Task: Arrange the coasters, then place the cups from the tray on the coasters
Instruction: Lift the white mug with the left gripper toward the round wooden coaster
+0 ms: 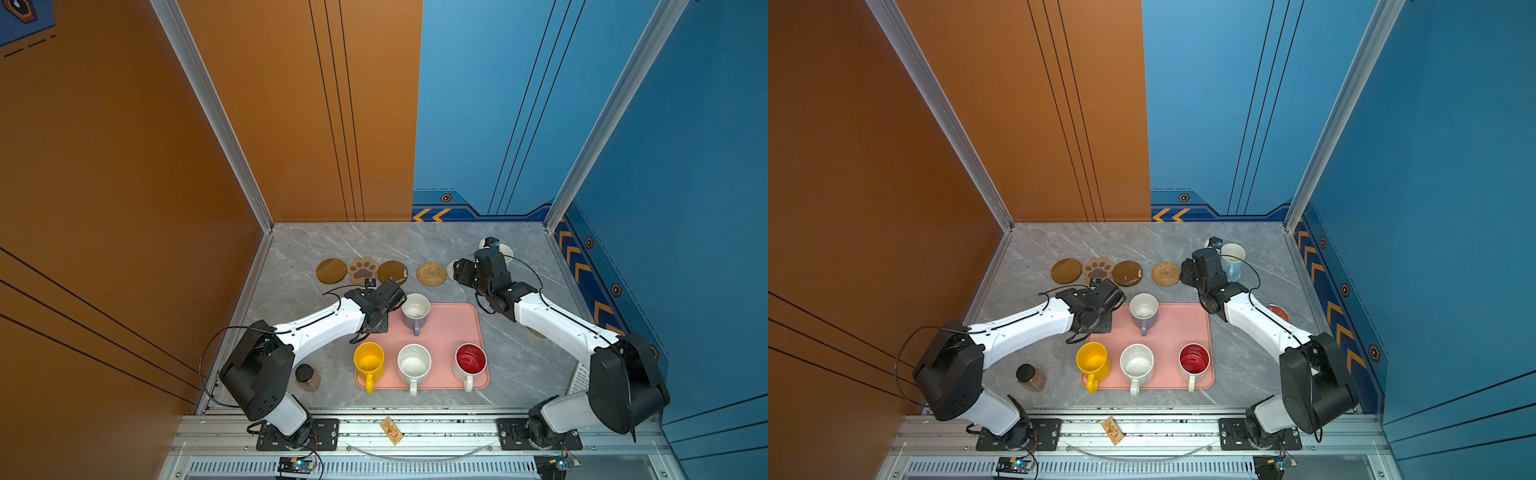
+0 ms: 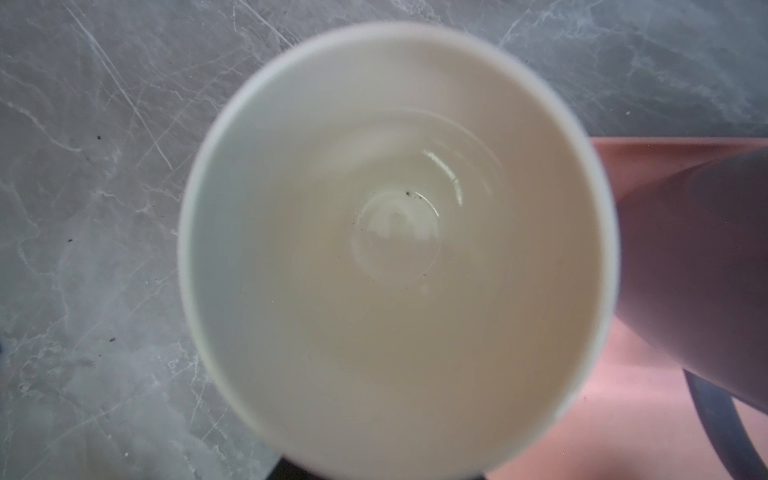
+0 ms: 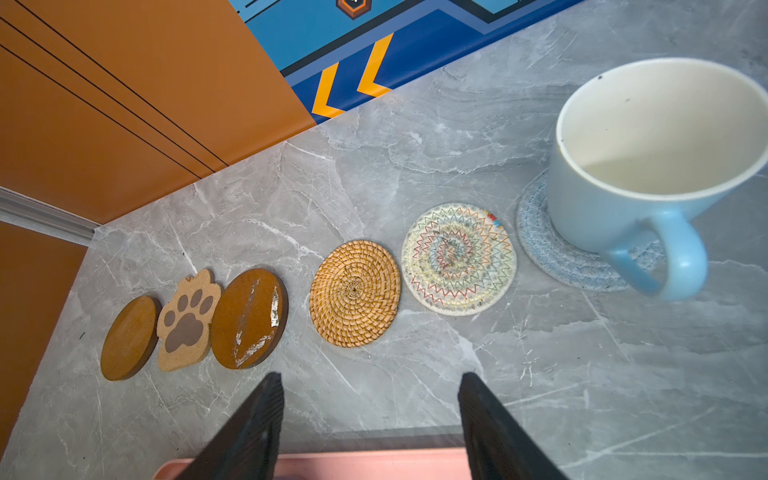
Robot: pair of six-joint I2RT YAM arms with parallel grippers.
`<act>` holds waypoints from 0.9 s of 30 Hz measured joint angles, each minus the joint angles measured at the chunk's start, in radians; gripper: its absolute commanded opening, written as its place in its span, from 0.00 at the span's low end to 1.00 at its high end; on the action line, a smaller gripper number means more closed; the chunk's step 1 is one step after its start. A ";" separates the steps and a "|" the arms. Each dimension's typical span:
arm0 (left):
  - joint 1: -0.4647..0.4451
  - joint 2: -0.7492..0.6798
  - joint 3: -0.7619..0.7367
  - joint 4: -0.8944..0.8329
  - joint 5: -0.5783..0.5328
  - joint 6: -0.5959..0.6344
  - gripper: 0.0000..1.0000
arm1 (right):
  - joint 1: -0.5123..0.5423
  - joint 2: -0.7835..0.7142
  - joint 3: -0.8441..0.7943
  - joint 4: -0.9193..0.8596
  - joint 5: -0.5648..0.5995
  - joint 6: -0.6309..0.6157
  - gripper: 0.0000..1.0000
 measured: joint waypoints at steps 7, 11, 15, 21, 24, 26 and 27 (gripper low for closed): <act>0.008 0.000 -0.003 0.008 0.013 0.000 0.29 | 0.000 0.000 0.000 0.000 0.000 0.000 0.65; 0.010 0.003 -0.003 0.011 0.019 0.000 0.26 | 0.000 0.000 0.000 0.000 0.000 0.000 0.65; 0.013 0.008 -0.003 0.016 0.023 -0.003 0.17 | 0.000 0.000 0.000 0.000 0.000 0.000 0.65; 0.014 0.010 -0.004 0.031 0.026 -0.002 0.00 | 0.000 0.000 0.000 0.000 0.000 0.000 0.65; 0.014 0.010 -0.004 0.032 0.027 -0.002 0.00 | 0.000 0.000 0.000 0.000 0.000 0.000 0.65; 0.014 0.010 -0.004 0.032 0.026 -0.002 0.00 | 0.000 0.000 0.000 0.000 0.000 0.000 0.65; 0.014 0.010 -0.004 0.032 0.026 -0.002 0.00 | 0.000 0.000 0.000 0.000 0.000 0.000 0.65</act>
